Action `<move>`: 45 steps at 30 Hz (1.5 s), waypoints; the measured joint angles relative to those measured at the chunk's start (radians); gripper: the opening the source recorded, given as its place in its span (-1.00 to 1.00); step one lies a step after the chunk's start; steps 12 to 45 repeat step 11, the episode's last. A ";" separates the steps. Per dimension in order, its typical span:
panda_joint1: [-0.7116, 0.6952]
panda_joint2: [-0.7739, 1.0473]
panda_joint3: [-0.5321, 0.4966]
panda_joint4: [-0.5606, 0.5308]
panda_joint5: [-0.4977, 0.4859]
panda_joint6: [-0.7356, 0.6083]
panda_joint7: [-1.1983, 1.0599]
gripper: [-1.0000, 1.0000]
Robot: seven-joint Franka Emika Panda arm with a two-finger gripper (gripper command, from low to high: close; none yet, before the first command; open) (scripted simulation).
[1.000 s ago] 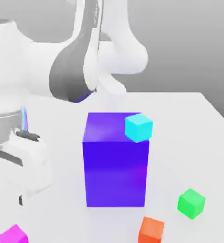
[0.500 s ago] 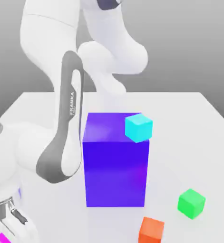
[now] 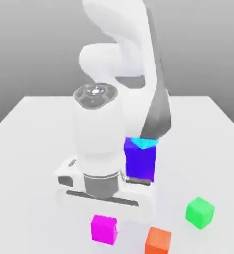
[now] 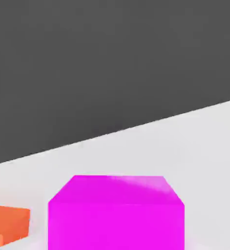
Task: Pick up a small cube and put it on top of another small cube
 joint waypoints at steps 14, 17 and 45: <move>0.236 0.048 0.132 -0.112 -0.185 0.153 0.072 1.00; 0.236 0.048 0.132 -0.112 -0.185 0.153 0.072 1.00; 0.236 0.048 0.132 -0.112 -0.185 0.153 0.072 1.00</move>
